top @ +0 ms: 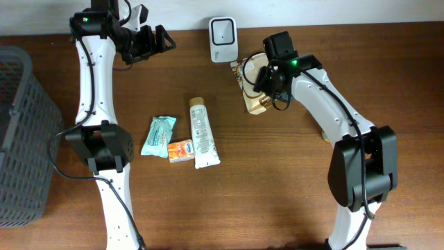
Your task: Scan the item barcode
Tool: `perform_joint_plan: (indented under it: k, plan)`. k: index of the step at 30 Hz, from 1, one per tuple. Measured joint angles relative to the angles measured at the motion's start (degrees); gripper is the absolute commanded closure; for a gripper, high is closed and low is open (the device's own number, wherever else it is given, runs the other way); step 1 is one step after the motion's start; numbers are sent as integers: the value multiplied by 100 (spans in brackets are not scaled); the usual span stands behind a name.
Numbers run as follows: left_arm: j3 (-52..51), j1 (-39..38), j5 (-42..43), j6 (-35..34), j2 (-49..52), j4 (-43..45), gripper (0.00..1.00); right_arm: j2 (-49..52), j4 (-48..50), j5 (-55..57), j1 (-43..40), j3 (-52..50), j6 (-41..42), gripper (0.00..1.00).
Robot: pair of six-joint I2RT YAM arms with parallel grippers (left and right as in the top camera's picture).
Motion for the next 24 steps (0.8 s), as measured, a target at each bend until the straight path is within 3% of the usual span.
perform_joint_plan:
  k: [8,18,24]
  plan:
    - [0,0,0,0,0,2,1,4,35,-938,-138,0,-966,96]
    - [0,0,0,0,0,0,1,4,33,-1169,-229,0,-1735,94]
    - [0,0,0,0,0,-2,1,146,1556,-1355,-1222,0,-2839,96]
